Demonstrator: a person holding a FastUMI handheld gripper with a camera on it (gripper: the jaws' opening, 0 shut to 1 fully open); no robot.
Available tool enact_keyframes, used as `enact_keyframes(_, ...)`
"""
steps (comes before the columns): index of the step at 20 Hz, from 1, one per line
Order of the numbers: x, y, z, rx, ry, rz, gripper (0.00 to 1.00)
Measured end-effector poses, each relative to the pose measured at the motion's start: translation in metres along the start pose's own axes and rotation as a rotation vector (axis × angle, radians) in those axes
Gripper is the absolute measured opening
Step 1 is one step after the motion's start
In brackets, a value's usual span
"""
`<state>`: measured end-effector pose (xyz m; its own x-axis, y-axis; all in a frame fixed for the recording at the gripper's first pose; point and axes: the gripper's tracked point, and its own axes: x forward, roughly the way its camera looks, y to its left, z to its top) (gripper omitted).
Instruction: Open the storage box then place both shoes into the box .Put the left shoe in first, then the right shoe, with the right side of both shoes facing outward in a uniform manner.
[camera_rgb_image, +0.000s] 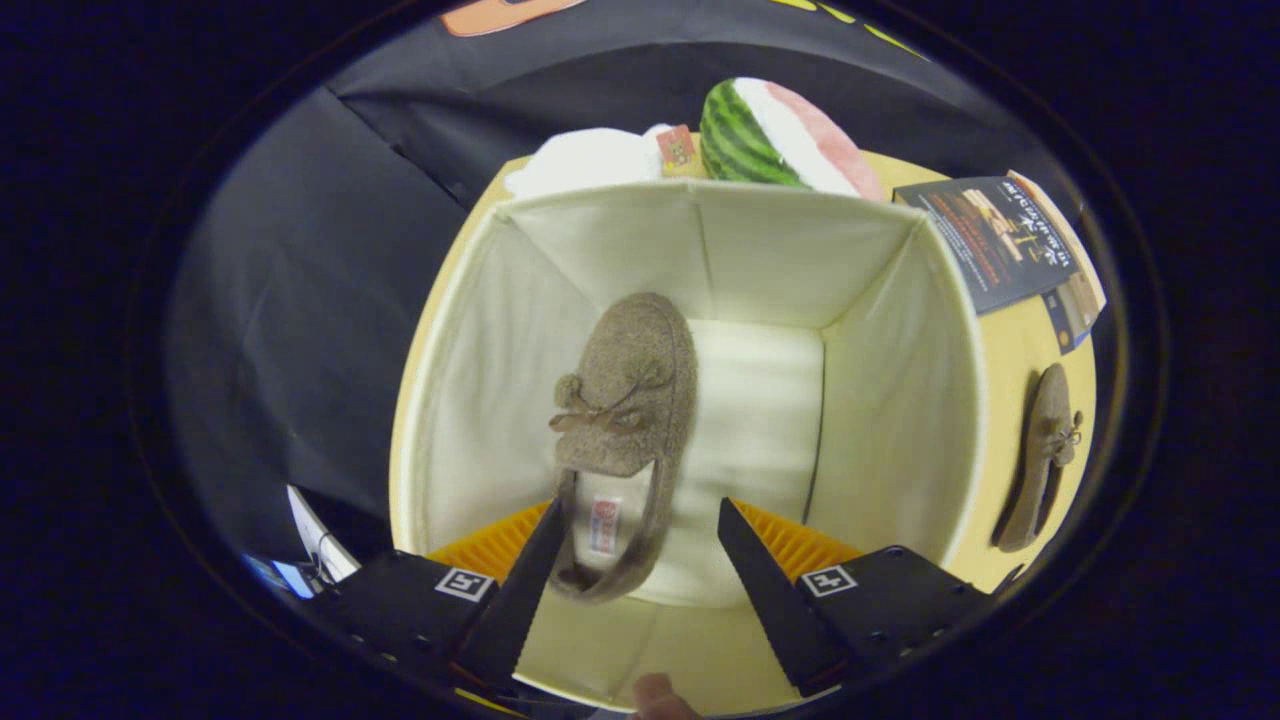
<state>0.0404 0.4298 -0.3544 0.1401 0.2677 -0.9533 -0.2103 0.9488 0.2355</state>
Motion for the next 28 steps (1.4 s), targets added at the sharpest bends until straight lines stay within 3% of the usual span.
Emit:
enact_keyframes(6, -0.106, 0.014, 0.001, -0.079, -0.135, 0.114, 0.96)
enact_keyframes(11, -0.156, -0.049, 0.005, -0.087, -0.222, 0.112, 0.96)
enact_keyframes(19, -0.15, -0.231, -0.007, -0.001, -0.207, -0.042, 0.96)
enact_keyframes(23, -0.134, -0.327, -0.022, 0.077, -0.152, -0.115, 0.97)
enact_keyframes(28, -0.097, -0.413, -0.046, 0.155, -0.07, -0.168, 0.97)
